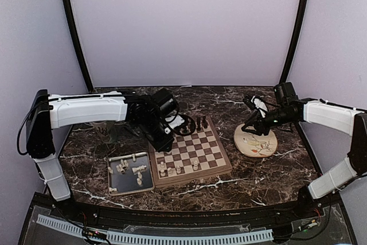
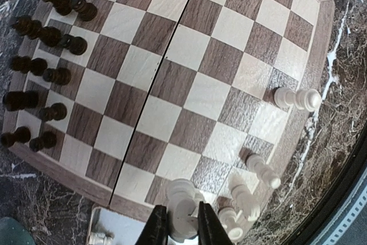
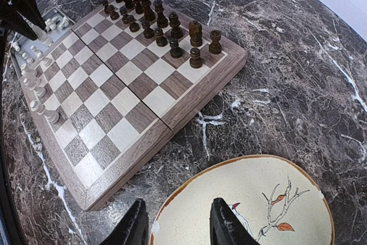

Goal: Set up the chess pieces on the board
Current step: Place the knight on the chessboard.

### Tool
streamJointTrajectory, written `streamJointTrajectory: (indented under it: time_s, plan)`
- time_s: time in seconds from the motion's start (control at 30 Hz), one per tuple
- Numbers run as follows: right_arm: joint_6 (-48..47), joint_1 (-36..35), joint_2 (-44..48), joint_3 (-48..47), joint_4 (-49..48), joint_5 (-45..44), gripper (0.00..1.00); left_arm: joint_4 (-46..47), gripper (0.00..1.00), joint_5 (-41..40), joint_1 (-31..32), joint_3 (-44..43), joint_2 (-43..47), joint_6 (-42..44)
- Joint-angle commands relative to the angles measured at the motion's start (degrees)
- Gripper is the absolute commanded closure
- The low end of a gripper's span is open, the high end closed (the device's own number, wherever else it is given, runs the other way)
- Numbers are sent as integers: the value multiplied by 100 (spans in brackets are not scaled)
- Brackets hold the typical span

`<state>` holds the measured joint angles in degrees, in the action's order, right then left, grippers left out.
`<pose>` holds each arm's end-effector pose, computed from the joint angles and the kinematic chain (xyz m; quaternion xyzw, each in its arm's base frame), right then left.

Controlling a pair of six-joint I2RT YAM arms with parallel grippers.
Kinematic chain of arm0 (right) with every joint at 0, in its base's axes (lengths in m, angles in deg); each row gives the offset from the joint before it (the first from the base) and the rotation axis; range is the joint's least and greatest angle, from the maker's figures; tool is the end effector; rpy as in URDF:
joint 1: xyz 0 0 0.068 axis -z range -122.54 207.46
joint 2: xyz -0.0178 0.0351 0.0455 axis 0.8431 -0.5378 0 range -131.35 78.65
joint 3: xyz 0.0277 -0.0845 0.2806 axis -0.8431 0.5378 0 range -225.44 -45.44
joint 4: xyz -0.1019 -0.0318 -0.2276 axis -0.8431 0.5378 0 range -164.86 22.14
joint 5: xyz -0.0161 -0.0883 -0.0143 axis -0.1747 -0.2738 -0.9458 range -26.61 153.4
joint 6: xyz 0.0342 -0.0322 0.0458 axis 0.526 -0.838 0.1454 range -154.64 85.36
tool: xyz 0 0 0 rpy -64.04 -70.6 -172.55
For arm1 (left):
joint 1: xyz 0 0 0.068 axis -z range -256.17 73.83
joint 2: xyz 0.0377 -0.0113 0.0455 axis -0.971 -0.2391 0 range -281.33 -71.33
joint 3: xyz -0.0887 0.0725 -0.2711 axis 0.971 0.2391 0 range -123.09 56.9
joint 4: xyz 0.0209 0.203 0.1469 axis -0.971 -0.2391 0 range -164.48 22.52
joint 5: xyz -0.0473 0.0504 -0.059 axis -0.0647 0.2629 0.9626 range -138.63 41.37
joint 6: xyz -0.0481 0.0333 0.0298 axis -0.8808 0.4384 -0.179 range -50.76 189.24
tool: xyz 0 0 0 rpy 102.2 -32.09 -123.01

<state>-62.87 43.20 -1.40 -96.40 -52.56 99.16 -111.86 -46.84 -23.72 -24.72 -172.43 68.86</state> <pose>0.2607 0.0974 0.2434 -0.4201 0.8003 0.2494 0.3475 0.2250 -0.2952 0.2600 0.4307 0.8736 -0.1142 0.1958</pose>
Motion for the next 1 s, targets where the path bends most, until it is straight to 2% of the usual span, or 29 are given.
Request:
streamJointTrajectory:
  time_s: [0.0, 0.37, 0.6, 0.77, 0.97]
  plan:
    - [-24, -24, 95, -28, -67, -41, 62, -48, 90, 158, 23, -454, -434, 359]
    - [-33, -24, 42, -54, -38, -1, 62, -172, 86, 158, 279, -1336, -1561, 521]
    - [-72, -159, 33, -288, 141, -309, 62, -303, 60, 112, 284, -1758, -1631, 585]
    - [-287, -626, 37, -717, 426, -909, 61, -274, 54, 29, 116, -1912, -1101, 604]
    - [-542, -1754, -521, -1461, 986, -1450, 62, 669, 53, -301, -682, -528, 384, 383]
